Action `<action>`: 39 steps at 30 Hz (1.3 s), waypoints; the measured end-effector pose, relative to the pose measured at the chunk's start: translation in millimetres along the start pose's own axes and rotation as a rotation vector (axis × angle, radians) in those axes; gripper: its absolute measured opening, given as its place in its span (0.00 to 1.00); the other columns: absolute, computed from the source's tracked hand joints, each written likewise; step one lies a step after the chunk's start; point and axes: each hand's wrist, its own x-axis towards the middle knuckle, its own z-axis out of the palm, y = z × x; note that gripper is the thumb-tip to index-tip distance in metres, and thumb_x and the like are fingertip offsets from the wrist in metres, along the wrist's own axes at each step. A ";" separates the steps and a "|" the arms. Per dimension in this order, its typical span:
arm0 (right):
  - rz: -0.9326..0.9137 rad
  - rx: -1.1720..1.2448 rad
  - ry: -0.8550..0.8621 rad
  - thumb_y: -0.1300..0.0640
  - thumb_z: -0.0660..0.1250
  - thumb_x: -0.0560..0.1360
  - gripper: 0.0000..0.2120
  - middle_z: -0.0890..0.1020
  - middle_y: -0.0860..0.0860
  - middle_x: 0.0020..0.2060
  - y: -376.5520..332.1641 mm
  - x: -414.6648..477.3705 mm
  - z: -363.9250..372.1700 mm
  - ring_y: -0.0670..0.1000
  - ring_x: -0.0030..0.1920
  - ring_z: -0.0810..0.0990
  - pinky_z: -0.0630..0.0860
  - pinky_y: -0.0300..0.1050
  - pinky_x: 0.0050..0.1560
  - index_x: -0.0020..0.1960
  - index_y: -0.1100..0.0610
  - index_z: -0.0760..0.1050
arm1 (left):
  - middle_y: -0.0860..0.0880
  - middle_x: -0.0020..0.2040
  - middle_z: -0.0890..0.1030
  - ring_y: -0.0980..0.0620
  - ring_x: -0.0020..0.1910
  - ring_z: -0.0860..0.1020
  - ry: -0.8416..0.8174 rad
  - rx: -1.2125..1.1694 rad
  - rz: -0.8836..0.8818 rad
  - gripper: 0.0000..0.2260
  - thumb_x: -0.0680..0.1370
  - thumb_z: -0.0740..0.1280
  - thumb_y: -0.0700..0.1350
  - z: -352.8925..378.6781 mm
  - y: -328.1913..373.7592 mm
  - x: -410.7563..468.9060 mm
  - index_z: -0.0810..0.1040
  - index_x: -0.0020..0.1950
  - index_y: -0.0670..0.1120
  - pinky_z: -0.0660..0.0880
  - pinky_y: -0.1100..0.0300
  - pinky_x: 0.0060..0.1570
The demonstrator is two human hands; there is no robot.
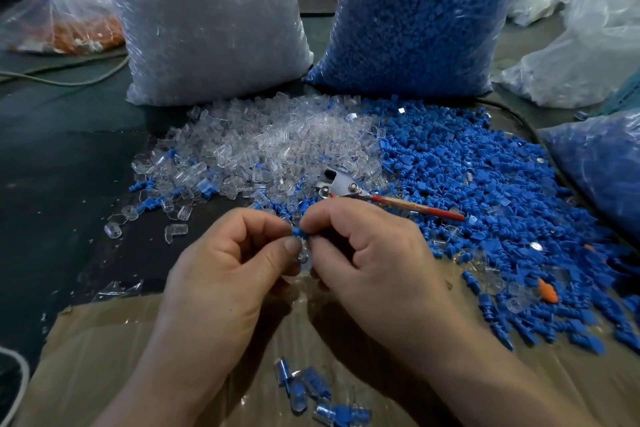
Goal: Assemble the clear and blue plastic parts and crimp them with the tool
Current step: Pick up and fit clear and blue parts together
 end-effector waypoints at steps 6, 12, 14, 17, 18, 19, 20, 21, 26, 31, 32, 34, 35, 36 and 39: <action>-0.130 -0.176 -0.079 0.55 0.62 0.76 0.08 0.79 0.47 0.44 -4.3 -0.1 -7.1 0.50 0.42 0.79 0.77 0.53 0.39 0.50 0.53 0.79 | 0.45 0.37 0.85 0.47 0.35 0.83 0.018 -0.027 -0.028 0.10 0.65 0.72 0.53 2.7 0.6 -1.7 0.85 0.45 0.55 0.80 0.54 0.34; -0.205 -0.210 -0.104 0.60 0.65 0.77 0.09 0.80 0.51 0.45 -8.3 -0.6 -8.7 0.54 0.43 0.79 0.76 0.55 0.39 0.55 0.56 0.80 | 0.46 0.37 0.85 0.51 0.32 0.82 -0.015 0.020 -0.042 0.10 0.64 0.71 0.53 0.4 10.6 -5.6 0.85 0.43 0.56 0.77 0.64 0.29; -0.222 -0.220 -0.108 0.59 0.63 0.78 0.09 0.80 0.52 0.45 -9.3 -1.2 -8.9 0.55 0.43 0.79 0.76 0.55 0.39 0.54 0.57 0.80 | 0.45 0.37 0.85 0.50 0.32 0.83 -0.029 0.035 -0.051 0.09 0.65 0.71 0.52 -0.8 12.8 -7.1 0.85 0.44 0.56 0.79 0.63 0.30; -0.229 -0.238 -0.133 0.55 0.59 0.79 0.12 0.78 0.52 0.44 -10.8 -1.1 -8.6 0.55 0.41 0.77 0.75 0.55 0.36 0.51 0.57 0.80 | 0.42 0.35 0.83 0.45 0.30 0.80 -0.061 -0.040 -0.114 0.09 0.65 0.72 0.50 0.2 16.0 -8.4 0.85 0.43 0.52 0.79 0.56 0.30; -0.230 -0.223 -0.136 0.56 0.59 0.78 0.12 0.78 0.52 0.44 -10.6 -1.2 -8.8 0.54 0.40 0.77 0.75 0.55 0.36 0.50 0.57 0.80 | 0.40 0.34 0.82 0.44 0.29 0.78 -0.076 -0.102 -0.158 0.10 0.64 0.72 0.49 0.5 16.8 -8.4 0.85 0.43 0.49 0.78 0.54 0.29; -0.231 -0.200 -0.139 0.56 0.60 0.78 0.11 0.78 0.52 0.44 -10.6 -1.3 -9.2 0.54 0.40 0.77 0.75 0.55 0.36 0.49 0.57 0.80 | 0.38 0.34 0.80 0.45 0.28 0.76 -0.093 -0.154 -0.203 0.11 0.62 0.72 0.48 0.7 17.9 -8.3 0.85 0.43 0.47 0.76 0.54 0.29; -0.230 -0.173 -0.139 0.57 0.61 0.77 0.10 0.78 0.51 0.45 -10.6 -1.4 -9.4 0.53 0.41 0.77 0.75 0.54 0.36 0.50 0.57 0.81 | 0.38 0.33 0.80 0.46 0.26 0.75 -0.111 -0.193 -0.240 0.12 0.61 0.73 0.47 0.1 18.7 -7.9 0.84 0.42 0.46 0.75 0.55 0.27; -0.233 -0.144 -0.134 0.58 0.62 0.77 0.09 0.79 0.51 0.45 -10.1 -1.3 -9.6 0.53 0.42 0.78 0.76 0.54 0.38 0.51 0.57 0.81 | 0.38 0.33 0.79 0.47 0.25 0.75 -0.128 -0.223 -0.271 0.12 0.60 0.74 0.47 -0.2 19.6 -7.3 0.84 0.41 0.45 0.75 0.56 0.25; -0.307 -0.136 -0.121 0.63 0.67 0.75 0.11 0.82 0.50 0.51 -6.3 -0.5 -8.7 0.53 0.50 0.80 0.78 0.52 0.47 0.57 0.57 0.80 | 0.40 0.34 0.79 0.49 0.25 0.75 -0.098 -0.245 -0.269 0.07 0.61 0.74 0.43 0.1 20.4 -6.7 0.83 0.39 0.46 0.74 0.59 0.22; 0.102 -0.627 -0.140 0.45 0.64 0.74 0.27 0.72 0.46 0.67 16.3 9.1 -31.1 0.51 0.66 0.67 0.66 0.51 0.67 0.72 0.47 0.64 | 0.45 0.29 0.79 0.52 0.24 0.75 -0.001 -0.145 -0.184 0.11 0.73 0.71 0.31 -2.5 12.4 -0.9 0.83 0.38 0.48 0.74 0.64 0.22; 0.204 -0.713 -0.202 0.41 0.63 0.74 0.30 0.69 0.47 0.68 21.7 10.8 -36.6 0.52 0.67 0.66 0.65 0.52 0.67 0.73 0.46 0.60 | 0.45 0.29 0.79 0.53 0.24 0.75 -0.002 -0.122 -0.172 0.13 0.74 0.70 0.31 -3.8 10.9 -0.1 0.83 0.38 0.48 0.74 0.65 0.23; 0.306 -0.832 -0.316 0.34 0.61 0.73 0.34 0.70 0.49 0.67 30.4 11.9 -42.0 0.55 0.66 0.67 0.66 0.54 0.65 0.73 0.46 0.57 | 0.44 0.29 0.79 0.52 0.24 0.75 -0.015 -0.101 -0.170 0.14 0.75 0.69 0.31 -4.7 10.8 0.5 0.83 0.38 0.49 0.74 0.65 0.23; 0.320 -0.857 -0.341 0.32 0.61 0.72 0.35 0.71 0.49 0.65 32.9 11.8 -42.9 0.55 0.65 0.68 0.66 0.55 0.64 0.73 0.46 0.57 | 0.44 0.29 0.79 0.52 0.25 0.76 -0.021 -0.097 -0.174 0.14 0.75 0.69 0.31 -4.9 11.4 0.6 0.83 0.38 0.50 0.74 0.64 0.23; 0.325 -0.866 -0.347 0.30 0.60 0.72 0.35 0.72 0.48 0.64 34.1 12.1 -43.2 0.56 0.64 0.68 0.66 0.55 0.63 0.72 0.46 0.58 | 0.44 0.29 0.79 0.51 0.25 0.76 -0.025 -0.093 -0.172 0.14 0.75 0.70 0.31 -5.5 10.8 0.7 0.83 0.38 0.50 0.75 0.64 0.24; 0.314 -0.879 -0.335 0.30 0.60 0.71 0.33 0.74 0.47 0.60 34.1 13.7 -42.8 0.55 0.62 0.70 0.67 0.56 0.62 0.70 0.45 0.61 | 0.44 0.30 0.80 0.51 0.26 0.76 -0.027 -0.089 -0.168 0.14 0.75 0.70 0.32 -7.5 9.3 1.2 0.83 0.39 0.51 0.75 0.64 0.25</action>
